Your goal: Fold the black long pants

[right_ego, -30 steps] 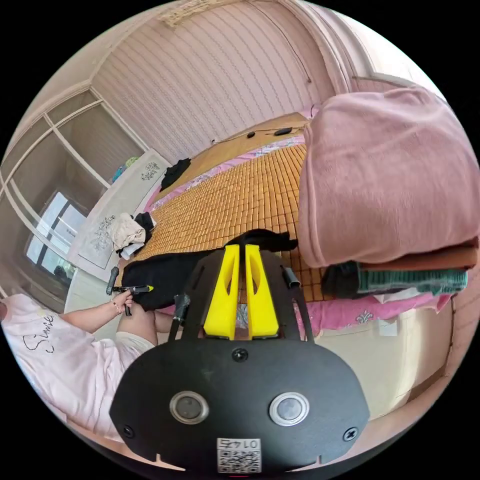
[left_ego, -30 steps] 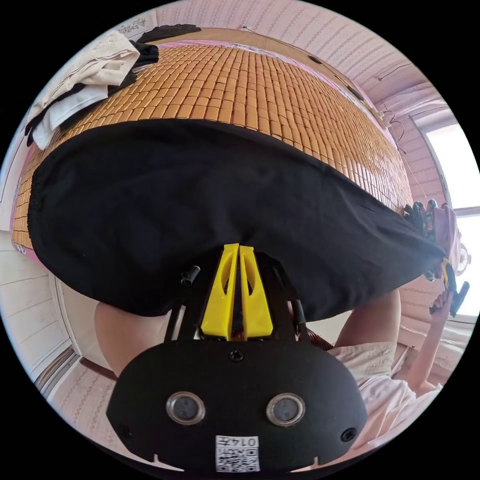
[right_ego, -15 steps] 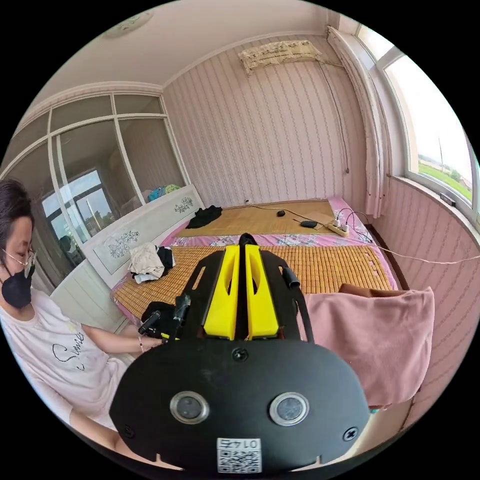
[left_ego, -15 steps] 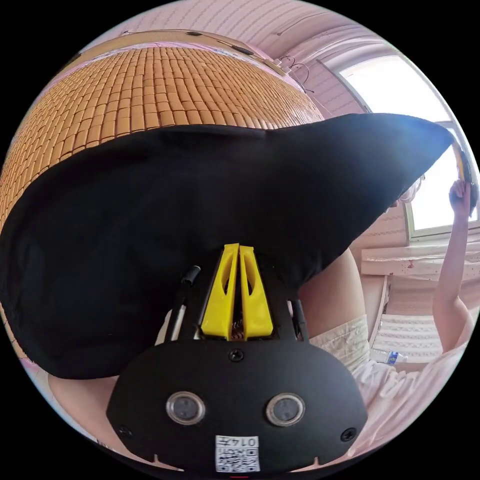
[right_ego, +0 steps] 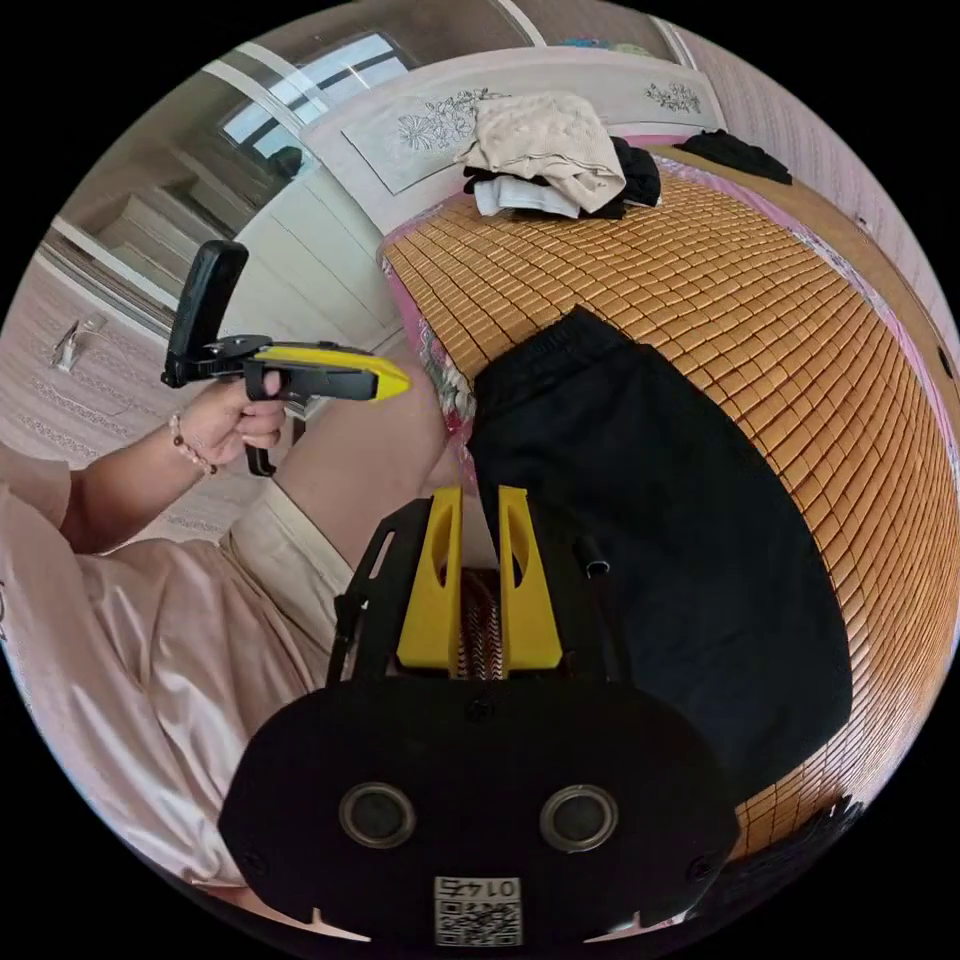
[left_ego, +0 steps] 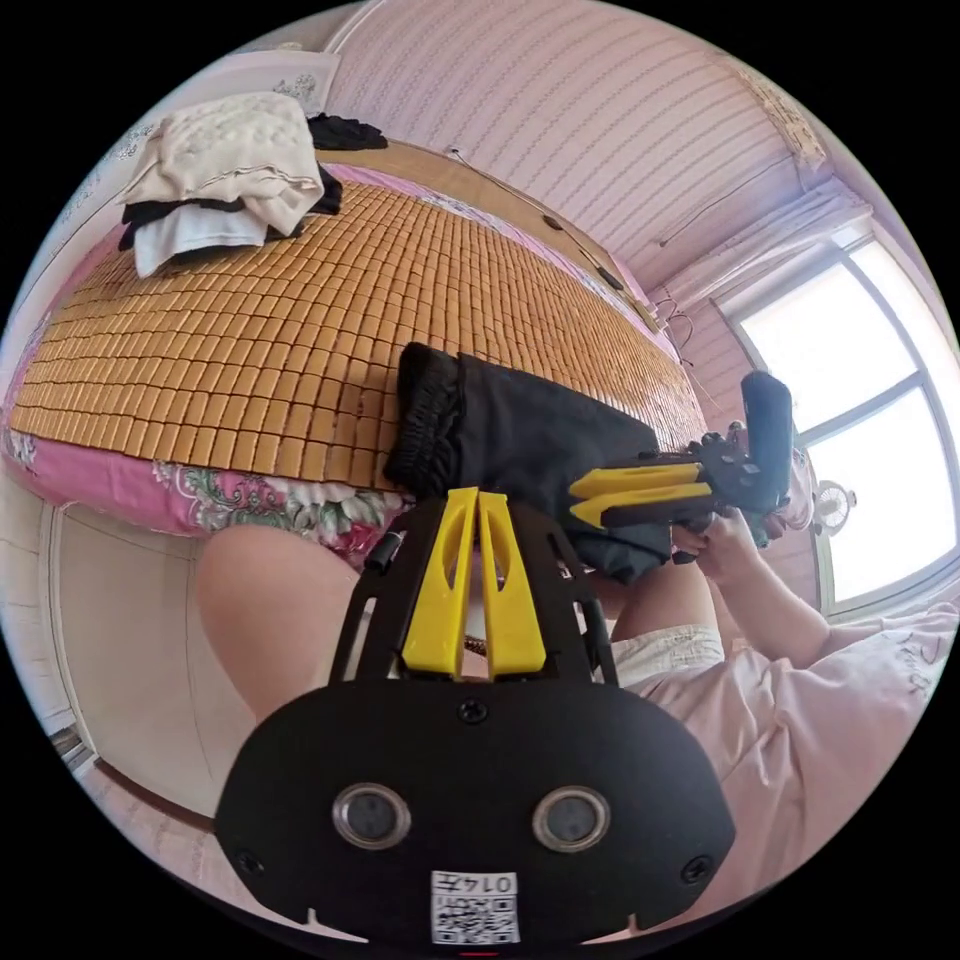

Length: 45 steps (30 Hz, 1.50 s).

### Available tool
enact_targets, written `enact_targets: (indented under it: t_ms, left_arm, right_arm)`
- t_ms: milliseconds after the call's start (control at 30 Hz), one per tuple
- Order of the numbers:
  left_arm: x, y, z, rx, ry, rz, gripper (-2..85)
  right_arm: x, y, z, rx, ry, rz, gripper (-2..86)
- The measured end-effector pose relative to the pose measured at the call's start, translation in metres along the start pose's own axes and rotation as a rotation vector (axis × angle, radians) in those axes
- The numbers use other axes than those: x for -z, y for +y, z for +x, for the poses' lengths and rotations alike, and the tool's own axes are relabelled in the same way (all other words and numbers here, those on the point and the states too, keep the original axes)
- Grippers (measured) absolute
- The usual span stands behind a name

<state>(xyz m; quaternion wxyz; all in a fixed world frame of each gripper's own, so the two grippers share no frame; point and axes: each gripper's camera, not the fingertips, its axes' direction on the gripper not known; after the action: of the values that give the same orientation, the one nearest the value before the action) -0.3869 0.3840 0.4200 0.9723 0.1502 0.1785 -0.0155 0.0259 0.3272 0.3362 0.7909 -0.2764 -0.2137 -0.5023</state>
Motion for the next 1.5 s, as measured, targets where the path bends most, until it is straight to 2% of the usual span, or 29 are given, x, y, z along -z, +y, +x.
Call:
enact_targets:
  t_ms: [267, 467, 533, 633, 733, 867, 1100, 1300, 1400, 1500]
  left_arm:
    - [-0.028, 0.003, 0.015, -0.082, 0.032, -0.017, 5.0]
    - [-0.062, -0.016, 0.051, -0.218, -0.141, -0.017, 8.7]
    - [-0.084, -0.023, 0.053, -0.226, -0.222, -0.088, 10.0]
    - [-0.108, -0.023, 0.056, -0.247, -0.277, -0.217, 8.6]
    - [-0.099, -0.018, 0.065, -0.279, -0.282, -0.206, 3.3]
    - [-0.077, -0.007, 0.076, -0.311, -0.231, -0.140, -0.5]
    - [-0.065, 0.018, 0.102, -0.398, -0.109, -0.041, -1.0]
    - [-0.080, 0.038, 0.124, -0.459, -0.141, -0.057, -1.0]
    - [-0.078, 0.041, 0.119, -0.429, -0.128, -0.047, -1.0]
    - [-0.076, 0.043, 0.116, -0.416, -0.129, -0.044, -1.0]
  right_arm:
    - [-0.009, -0.007, 0.010, -0.158, 0.007, 0.010, 7.0]
    - [-0.036, -0.023, -0.006, -0.167, 0.213, -0.032, 12.3]
    - [-0.047, -0.030, -0.014, -0.109, 0.287, -0.040, 12.9]
    - [-0.067, -0.044, -0.014, -0.079, 0.429, -0.097, 12.5]
    - [-0.079, -0.057, -0.006, -0.090, 0.423, -0.155, 10.0]
    - [-0.076, -0.072, -0.009, -0.067, 0.477, -0.180, 1.4]
    - [-0.053, -0.083, 0.000, -0.104, 0.369, -0.090, 0.9]
    - [-0.007, -0.115, 0.033, -0.239, 0.144, 0.163, 11.1]
    - [-0.006, -0.146, 0.048, -0.245, 0.073, 0.179, 13.2]
    - [-0.018, -0.189, 0.051, -0.215, 0.087, 0.123, 14.1]
